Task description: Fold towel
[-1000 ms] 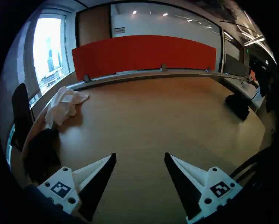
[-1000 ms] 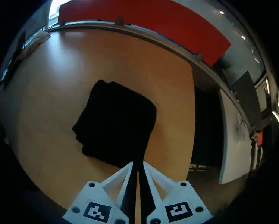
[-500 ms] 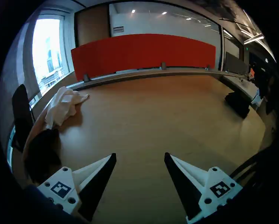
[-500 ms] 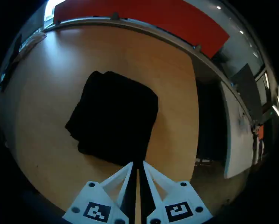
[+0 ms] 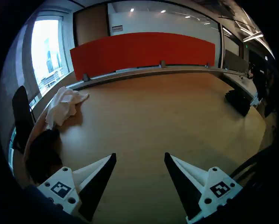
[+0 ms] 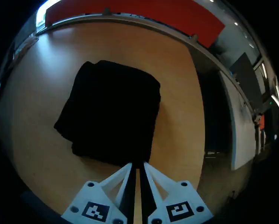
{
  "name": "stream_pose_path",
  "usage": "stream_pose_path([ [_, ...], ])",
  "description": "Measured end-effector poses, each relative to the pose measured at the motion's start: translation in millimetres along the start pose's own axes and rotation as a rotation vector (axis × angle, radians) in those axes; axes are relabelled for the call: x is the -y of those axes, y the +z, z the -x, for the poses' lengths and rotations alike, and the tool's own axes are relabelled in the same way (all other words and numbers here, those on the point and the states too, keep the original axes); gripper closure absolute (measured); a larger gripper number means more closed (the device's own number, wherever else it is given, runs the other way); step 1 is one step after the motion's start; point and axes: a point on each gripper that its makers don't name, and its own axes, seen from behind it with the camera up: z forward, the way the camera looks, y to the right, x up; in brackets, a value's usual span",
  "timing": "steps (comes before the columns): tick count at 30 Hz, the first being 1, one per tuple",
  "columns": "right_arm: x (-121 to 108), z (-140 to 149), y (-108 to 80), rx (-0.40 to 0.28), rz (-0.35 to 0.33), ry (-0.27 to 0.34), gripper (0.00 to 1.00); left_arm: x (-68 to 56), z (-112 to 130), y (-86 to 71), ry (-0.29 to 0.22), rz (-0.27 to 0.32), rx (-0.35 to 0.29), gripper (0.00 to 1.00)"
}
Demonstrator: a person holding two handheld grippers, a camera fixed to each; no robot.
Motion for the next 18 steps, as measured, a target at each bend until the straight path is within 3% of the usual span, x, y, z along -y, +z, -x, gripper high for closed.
stream_pose_path([
  [8,0,-1,-1.8,-0.012,0.002,0.013,0.9,-1.4,-1,0.6,0.002,0.003,0.001,0.04],
  [16,-2,-2,-11.8,-0.04,0.022,0.017,0.74,-1.1,-3,2.7,-0.003,0.005,-0.003,0.04],
  [18,-2,-3,-14.5,-0.045,0.023,0.025,0.64,-1.3,-4,3.4,-0.003,0.005,-0.004,0.04],
])
